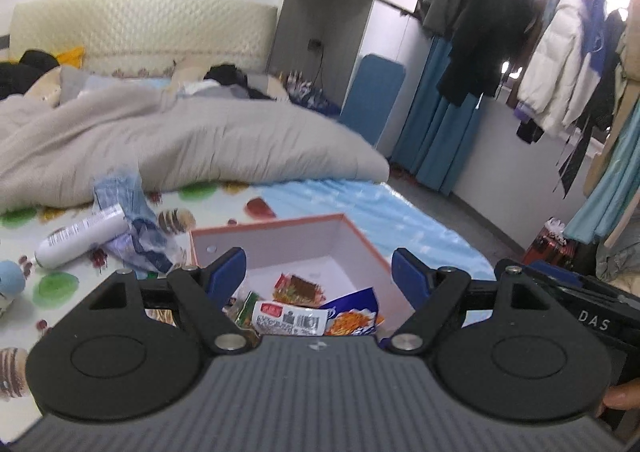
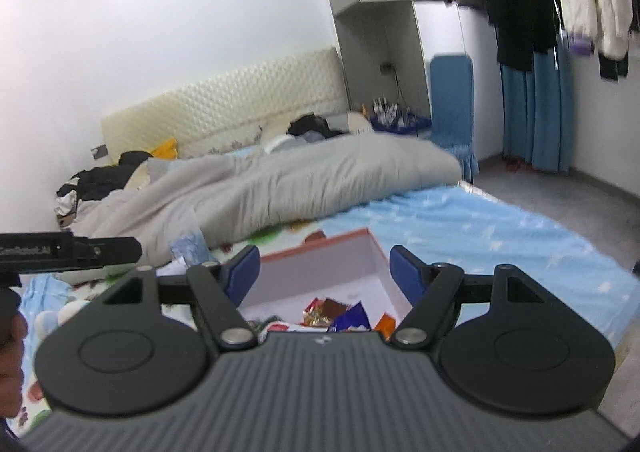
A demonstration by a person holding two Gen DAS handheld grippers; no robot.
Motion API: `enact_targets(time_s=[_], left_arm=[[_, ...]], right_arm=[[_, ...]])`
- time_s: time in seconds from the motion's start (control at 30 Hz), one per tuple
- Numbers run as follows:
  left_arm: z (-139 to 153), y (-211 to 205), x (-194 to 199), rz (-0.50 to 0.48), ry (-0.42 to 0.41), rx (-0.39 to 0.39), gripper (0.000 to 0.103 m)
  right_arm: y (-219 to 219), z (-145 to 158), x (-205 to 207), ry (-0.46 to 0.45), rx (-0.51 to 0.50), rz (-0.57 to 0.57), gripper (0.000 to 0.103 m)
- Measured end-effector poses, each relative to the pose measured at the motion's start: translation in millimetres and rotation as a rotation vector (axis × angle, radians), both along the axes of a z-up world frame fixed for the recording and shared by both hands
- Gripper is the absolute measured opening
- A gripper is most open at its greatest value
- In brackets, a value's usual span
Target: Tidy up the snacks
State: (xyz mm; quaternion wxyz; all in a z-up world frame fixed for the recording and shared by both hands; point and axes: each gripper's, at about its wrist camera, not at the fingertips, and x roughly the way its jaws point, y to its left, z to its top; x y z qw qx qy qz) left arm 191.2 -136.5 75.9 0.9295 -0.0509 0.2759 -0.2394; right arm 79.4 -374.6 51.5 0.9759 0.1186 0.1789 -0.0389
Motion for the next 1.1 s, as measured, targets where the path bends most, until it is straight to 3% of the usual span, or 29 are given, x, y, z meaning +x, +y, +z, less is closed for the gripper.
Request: enact_targets(time_s=[0.23,0.53,0.83,1.1], left_arm=[[33.7,5.7,-51.6,-0.004,-0.055,0.011,0.084],[47.5,25.5,-113.0,0.032,-0.068,-0.011,0.087],[28.2,32.5,-144.8,0.05,-0.051,0.042,0.094],[5.3,33.8,-150.5,0.059,-0.011,0.069,0.099]], right_arm=[[4.8,26.5,-41.0,-0.068,-0.003,-0.001,0.074],[10.4,26.4,-79.5,-0.06,-0.016,0.022,0.074],[18.4,10.6,-97.6,-0.035,-0.004,0.021,0.074],[29.5,-9.7,-102.4,-0.003,-0.042,0.023,0.074]])
